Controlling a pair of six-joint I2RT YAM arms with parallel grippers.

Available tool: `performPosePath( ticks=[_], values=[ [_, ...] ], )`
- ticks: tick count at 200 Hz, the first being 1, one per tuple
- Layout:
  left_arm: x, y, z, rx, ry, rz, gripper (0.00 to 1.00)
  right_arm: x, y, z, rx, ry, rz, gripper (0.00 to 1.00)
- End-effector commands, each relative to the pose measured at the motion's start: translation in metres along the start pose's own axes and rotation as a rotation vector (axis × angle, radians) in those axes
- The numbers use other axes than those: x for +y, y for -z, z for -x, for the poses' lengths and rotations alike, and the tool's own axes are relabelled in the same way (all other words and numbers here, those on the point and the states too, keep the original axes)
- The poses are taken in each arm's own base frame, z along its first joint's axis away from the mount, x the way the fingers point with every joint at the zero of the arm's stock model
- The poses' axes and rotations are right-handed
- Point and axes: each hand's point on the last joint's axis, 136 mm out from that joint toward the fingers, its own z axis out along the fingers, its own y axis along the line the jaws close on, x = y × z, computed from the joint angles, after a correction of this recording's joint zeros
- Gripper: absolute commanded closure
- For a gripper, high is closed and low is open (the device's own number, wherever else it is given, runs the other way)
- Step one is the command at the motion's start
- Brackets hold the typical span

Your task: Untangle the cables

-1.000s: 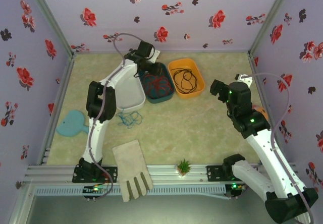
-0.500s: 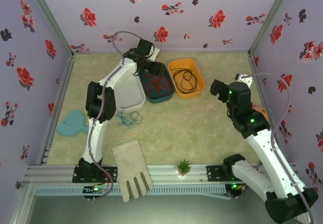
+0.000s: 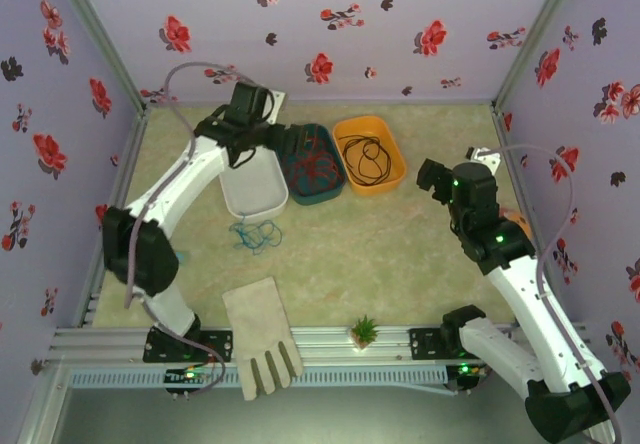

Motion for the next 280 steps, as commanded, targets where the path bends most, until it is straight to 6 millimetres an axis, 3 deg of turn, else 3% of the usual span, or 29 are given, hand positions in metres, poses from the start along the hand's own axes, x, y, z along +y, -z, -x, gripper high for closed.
performPosePath(
  ticks=[1,21,43,95,141,186,280],
  values=[
    [0.012,0.015,-0.018,-0.007,0.042,0.060,0.00,-0.002,-0.004,-0.003,0.032,0.017,-0.025,0.01],
    [0.018,0.018,-0.025,-0.004,0.042,0.069,0.02,0.005,-0.012,-0.008,0.069,0.045,-0.029,0.01],
    [0.011,0.003,-0.014,-0.005,0.044,0.026,0.08,0.014,-0.019,-0.012,0.082,0.054,-0.017,0.01],
    [-0.019,-0.081,0.032,0.012,0.057,-0.132,0.33,0.018,-0.022,-0.014,0.086,0.061,-0.018,0.01],
    [-0.019,-0.143,0.050,0.027,0.094,-0.147,0.38,0.018,-0.017,-0.015,0.081,0.041,-0.005,0.01],
    [-0.008,-0.188,0.034,0.070,0.148,-0.130,0.44,0.019,-0.016,-0.018,0.071,0.011,0.022,0.01],
    [-0.014,-0.220,0.017,0.103,0.145,-0.175,0.53,0.023,-0.019,-0.020,0.081,0.014,0.038,0.01]
  ],
)
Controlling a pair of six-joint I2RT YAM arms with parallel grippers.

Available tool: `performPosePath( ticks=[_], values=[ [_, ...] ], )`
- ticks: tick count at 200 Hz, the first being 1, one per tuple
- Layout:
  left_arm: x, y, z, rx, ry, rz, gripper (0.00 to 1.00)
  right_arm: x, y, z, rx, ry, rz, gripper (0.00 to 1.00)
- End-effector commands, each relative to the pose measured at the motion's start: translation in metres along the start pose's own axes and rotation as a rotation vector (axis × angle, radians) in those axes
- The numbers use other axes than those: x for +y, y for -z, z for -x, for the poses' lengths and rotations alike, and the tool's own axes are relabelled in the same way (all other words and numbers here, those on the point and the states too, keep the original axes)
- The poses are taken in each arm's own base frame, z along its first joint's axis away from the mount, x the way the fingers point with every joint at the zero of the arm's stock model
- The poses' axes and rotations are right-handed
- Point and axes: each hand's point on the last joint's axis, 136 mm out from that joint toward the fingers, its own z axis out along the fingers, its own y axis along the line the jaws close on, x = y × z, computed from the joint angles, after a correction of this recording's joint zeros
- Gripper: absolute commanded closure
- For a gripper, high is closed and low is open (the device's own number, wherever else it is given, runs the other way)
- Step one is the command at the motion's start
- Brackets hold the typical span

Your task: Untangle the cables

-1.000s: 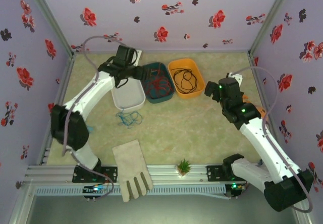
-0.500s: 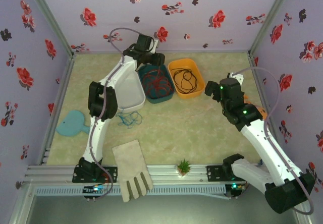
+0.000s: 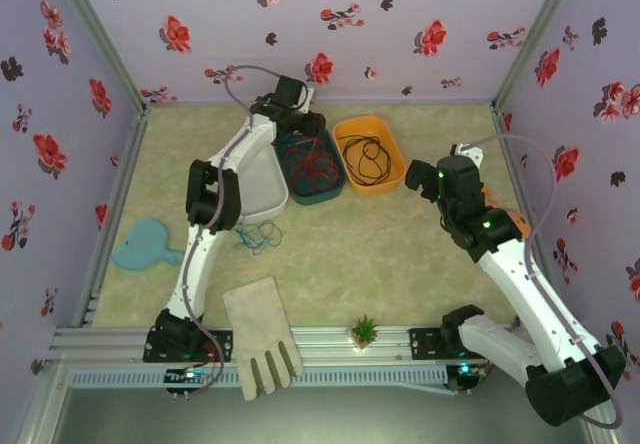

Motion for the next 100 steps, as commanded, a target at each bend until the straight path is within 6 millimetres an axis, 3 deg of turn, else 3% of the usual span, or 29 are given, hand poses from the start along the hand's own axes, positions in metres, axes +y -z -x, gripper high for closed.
performPosePath(
  ticks=[1,46,68,84,100],
  values=[
    [-0.004,-0.004,0.001,0.007,0.007,-0.033,0.53,0.004,-0.001,0.000,-0.009,-0.025,0.019,0.01],
    [-0.001,-0.010,-0.004,0.018,0.008,-0.031,0.69,0.004,-0.001,0.000,-0.011,-0.027,0.018,0.01],
    [-0.004,-0.008,-0.002,0.014,0.007,-0.037,0.83,0.005,-0.003,0.000,-0.008,-0.028,0.019,0.01],
    [-0.007,-0.005,0.000,0.012,0.001,-0.040,1.00,0.005,-0.003,-0.001,-0.006,-0.027,0.017,0.01],
    [-0.009,0.000,0.001,0.013,-0.004,-0.041,1.00,0.005,-0.004,-0.002,-0.003,-0.027,0.016,0.01]
  ],
)
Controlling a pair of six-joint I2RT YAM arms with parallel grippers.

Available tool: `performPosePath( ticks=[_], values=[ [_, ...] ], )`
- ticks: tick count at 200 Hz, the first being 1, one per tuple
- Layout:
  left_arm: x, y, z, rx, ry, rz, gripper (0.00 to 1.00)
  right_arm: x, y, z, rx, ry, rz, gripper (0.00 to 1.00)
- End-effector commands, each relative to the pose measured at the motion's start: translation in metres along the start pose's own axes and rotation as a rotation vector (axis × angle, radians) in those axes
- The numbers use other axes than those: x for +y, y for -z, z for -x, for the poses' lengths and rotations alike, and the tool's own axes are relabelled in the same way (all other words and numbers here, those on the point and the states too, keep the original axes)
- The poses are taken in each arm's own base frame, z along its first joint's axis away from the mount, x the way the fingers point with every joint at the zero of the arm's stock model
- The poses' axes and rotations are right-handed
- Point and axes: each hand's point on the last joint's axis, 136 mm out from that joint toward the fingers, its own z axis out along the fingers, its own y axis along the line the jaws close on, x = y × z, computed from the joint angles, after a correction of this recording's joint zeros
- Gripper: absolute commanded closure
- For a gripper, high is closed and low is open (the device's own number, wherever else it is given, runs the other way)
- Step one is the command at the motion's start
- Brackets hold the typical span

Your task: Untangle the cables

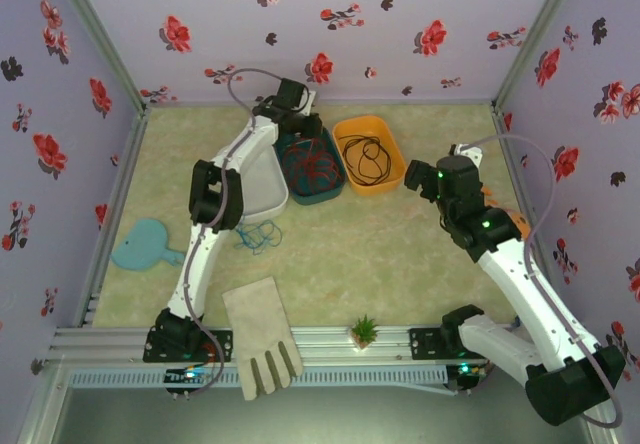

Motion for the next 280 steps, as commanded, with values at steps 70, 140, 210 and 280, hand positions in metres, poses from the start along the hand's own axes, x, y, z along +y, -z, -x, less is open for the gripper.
performPosePath(
  ticks=[70,140,210,280],
  values=[
    [-0.013,0.031,-0.016,0.090,-0.056,-0.002,1.00,0.003,-0.002,0.000,-0.011,-0.028,0.012,0.01],
    [-0.004,0.018,-0.050,0.198,-0.048,0.016,1.00,0.003,-0.001,-0.001,-0.008,-0.030,0.016,0.01],
    [0.003,-0.002,-0.062,0.229,-0.041,0.022,1.00,0.001,0.004,-0.001,-0.012,-0.034,0.019,0.01],
    [0.003,-0.009,-0.057,0.212,-0.040,0.018,0.96,-0.001,0.006,0.003,-0.020,-0.028,0.003,0.01]
  ],
)
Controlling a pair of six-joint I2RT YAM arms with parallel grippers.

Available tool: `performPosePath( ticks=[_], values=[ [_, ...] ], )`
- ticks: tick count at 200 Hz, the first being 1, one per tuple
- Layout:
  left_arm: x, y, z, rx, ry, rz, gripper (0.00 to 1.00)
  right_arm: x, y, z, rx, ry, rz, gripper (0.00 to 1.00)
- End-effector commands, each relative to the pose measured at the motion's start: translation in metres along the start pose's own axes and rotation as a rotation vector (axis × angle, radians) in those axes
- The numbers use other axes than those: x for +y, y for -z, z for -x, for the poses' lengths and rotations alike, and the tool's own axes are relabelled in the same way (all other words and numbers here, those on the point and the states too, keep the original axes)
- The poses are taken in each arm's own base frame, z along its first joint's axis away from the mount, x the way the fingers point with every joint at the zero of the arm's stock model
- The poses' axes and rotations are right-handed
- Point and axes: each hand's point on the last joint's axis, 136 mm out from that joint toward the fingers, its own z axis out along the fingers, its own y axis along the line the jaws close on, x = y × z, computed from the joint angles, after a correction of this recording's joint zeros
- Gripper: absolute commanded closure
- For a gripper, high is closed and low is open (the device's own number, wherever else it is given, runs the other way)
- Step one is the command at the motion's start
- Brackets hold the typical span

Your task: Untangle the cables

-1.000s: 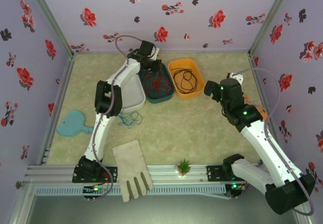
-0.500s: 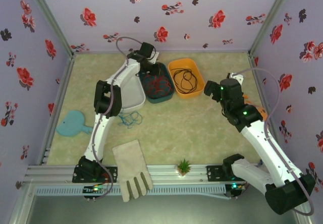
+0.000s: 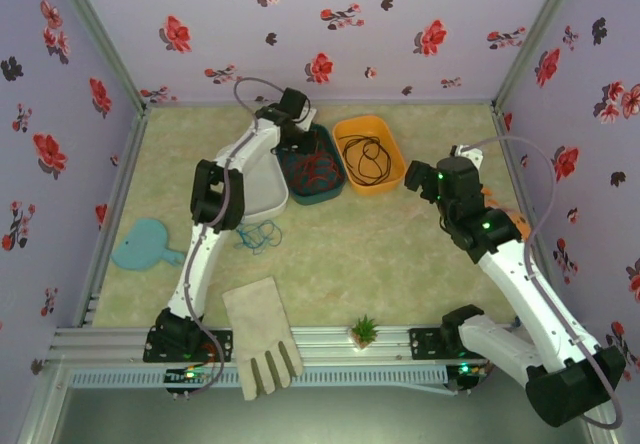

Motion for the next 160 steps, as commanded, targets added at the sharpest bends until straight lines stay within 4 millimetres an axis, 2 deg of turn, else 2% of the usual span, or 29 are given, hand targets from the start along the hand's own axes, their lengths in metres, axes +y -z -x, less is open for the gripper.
performPosePath(
  ticks=[1,40,66,91,160],
  values=[
    [-0.006,0.001,0.004,-0.001,-0.022,-0.016,0.95,0.000,0.005,0.005,-0.022,-0.013,0.003,0.01],
    [-0.013,0.021,0.019,-0.045,-0.025,-0.022,0.63,-0.002,0.004,0.006,-0.027,-0.007,-0.009,0.01],
    [-0.019,0.041,0.028,-0.079,-0.034,-0.025,0.51,-0.002,0.004,0.005,-0.027,0.003,-0.014,0.01],
    [-0.023,0.068,0.039,-0.120,-0.046,-0.009,0.38,-0.002,0.004,0.008,-0.032,0.009,-0.015,0.01],
    [-0.032,0.137,0.048,-0.214,-0.082,0.039,0.09,-0.004,0.007,0.010,-0.039,0.017,-0.023,0.01]
  ],
)
